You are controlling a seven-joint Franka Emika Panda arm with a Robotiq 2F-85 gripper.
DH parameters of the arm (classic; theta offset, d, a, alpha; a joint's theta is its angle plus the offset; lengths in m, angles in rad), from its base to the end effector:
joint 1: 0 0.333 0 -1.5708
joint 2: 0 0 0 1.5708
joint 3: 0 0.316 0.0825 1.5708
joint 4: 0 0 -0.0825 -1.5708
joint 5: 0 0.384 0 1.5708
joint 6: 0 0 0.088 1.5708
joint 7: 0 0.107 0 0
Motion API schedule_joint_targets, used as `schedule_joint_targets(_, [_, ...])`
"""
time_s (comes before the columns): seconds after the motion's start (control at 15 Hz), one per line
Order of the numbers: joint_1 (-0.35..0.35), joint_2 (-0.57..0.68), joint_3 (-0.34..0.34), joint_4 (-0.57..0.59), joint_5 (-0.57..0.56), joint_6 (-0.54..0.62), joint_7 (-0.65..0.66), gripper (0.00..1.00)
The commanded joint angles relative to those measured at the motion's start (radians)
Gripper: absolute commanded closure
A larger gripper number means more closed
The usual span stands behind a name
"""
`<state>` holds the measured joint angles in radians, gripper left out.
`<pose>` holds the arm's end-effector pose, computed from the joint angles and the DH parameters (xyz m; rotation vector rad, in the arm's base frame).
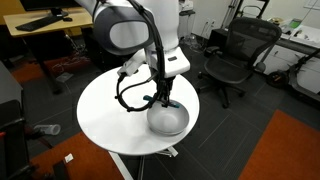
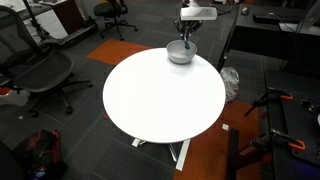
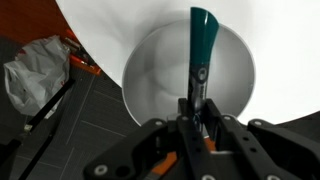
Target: Put the marker in the bowl
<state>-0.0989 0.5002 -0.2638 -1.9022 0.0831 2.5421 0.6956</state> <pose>0.6082 -0.2204 0.2590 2.6462 -1.5906 0.2610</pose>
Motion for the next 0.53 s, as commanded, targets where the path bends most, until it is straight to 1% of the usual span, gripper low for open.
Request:
schedule_joint_targets(0.0, [0.001, 0.043, -0.002, 0.067, 0.014, -0.045, 0.027, 0.95])
schedule_joint_targets(0.07, [0.001, 0.05, -0.002, 0.075, 0.014, -0.051, 0.029, 0.56])
schedule_joint_targets(0.13, [0.001, 0.06, -0.002, 0.084, 0.015, -0.056, 0.032, 0.54])
schedule_joint_targets(0.2, [0.0, 0.066, -0.002, 0.092, 0.016, -0.06, 0.035, 0.49])
schedule_joint_targets(0.33, [0.0, 0.077, -0.002, 0.104, 0.014, -0.065, 0.044, 0.33])
schedule_joint_targets(0.47, [0.001, 0.077, -0.002, 0.106, 0.014, -0.066, 0.042, 0.2])
